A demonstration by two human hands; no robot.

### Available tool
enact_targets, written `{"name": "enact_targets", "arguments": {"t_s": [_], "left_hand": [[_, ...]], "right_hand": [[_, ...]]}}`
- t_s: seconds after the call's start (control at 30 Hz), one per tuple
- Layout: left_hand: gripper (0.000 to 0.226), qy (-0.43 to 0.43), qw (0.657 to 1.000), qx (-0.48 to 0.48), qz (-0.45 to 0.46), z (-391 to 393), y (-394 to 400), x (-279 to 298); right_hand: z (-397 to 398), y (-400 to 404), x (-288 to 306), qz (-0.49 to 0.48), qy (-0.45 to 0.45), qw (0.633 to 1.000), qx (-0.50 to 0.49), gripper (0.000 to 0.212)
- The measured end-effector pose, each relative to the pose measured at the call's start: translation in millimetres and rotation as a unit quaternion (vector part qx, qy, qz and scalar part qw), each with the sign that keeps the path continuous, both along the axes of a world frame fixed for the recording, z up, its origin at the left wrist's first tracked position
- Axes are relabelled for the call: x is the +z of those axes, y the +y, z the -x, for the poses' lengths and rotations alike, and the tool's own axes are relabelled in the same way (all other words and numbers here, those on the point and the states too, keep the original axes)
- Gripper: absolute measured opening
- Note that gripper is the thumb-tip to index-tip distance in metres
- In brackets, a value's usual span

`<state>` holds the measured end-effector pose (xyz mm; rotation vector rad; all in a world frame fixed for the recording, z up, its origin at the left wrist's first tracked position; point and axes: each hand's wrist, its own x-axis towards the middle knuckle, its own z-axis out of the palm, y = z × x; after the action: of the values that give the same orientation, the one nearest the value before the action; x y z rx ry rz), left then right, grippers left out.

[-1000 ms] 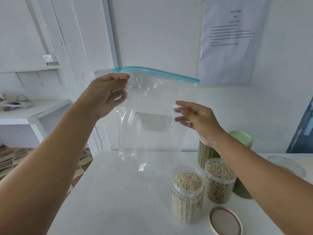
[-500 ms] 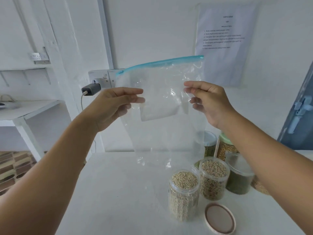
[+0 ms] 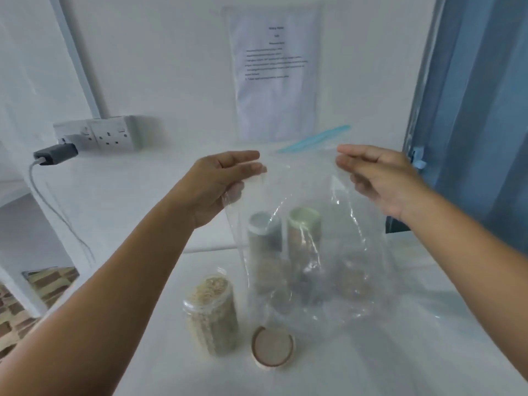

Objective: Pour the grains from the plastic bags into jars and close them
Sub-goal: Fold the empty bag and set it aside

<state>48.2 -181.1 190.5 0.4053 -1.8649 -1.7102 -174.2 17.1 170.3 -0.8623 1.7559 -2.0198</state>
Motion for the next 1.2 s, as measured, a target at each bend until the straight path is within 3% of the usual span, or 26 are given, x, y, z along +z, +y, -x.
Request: {"name": "enact_targets", "arguments": {"t_s": [0.1, 0.23, 0.37, 0.73, 0.9, 1.07, 1.13, 1.2], "left_hand": [[0.047, -0.034, 0.999, -0.002, 0.0, 42.3, 45.4, -28.4], [0.041, -0.088, 0.996, -0.004, 0.0, 96.3, 102.7, -59.5], [0.044, -0.094, 0.993, -0.024, -0.063, 148.2, 146.6, -82.4], [0.04, -0.139, 0.978, -0.089, -0.125, 249.9, 186.4, -134.6], [0.043, -0.2, 0.977, -0.078, -0.013, 276.7, 197.7, -170.8], [0.059, -0.257, 0.964, -0.069, 0.004, 296.0, 204.3, -187.3], [0.081, -0.32, 0.939, -0.082, 0.098, 299.1, 205.9, -187.5], [0.102, -0.414, 0.87, -0.083, 0.253, 302.0, 209.0, -186.0]], "right_hand": [[43.7, 47.2, -36.1, -0.043, -0.013, 0.999, 0.019, 0.026], [93.8, 110.2, -61.1, -0.082, -0.023, 0.996, 0.006, 0.025], [133.1, 161.0, -65.0, -0.113, -0.032, 0.993, -0.007, 0.026], [201.3, 228.4, -103.6, -0.151, -0.054, 0.984, -0.074, 0.028], [219.8, 244.4, -137.1, -0.195, -0.066, 0.974, -0.098, 0.029], [247.0, 249.6, -157.5, -0.228, -0.077, 0.967, -0.08, 0.027], [257.1, 249.6, -168.9, -0.243, -0.076, 0.965, -0.062, 0.029], [264.1, 248.5, -181.5, -0.269, -0.062, 0.96, -0.041, 0.03]]}}
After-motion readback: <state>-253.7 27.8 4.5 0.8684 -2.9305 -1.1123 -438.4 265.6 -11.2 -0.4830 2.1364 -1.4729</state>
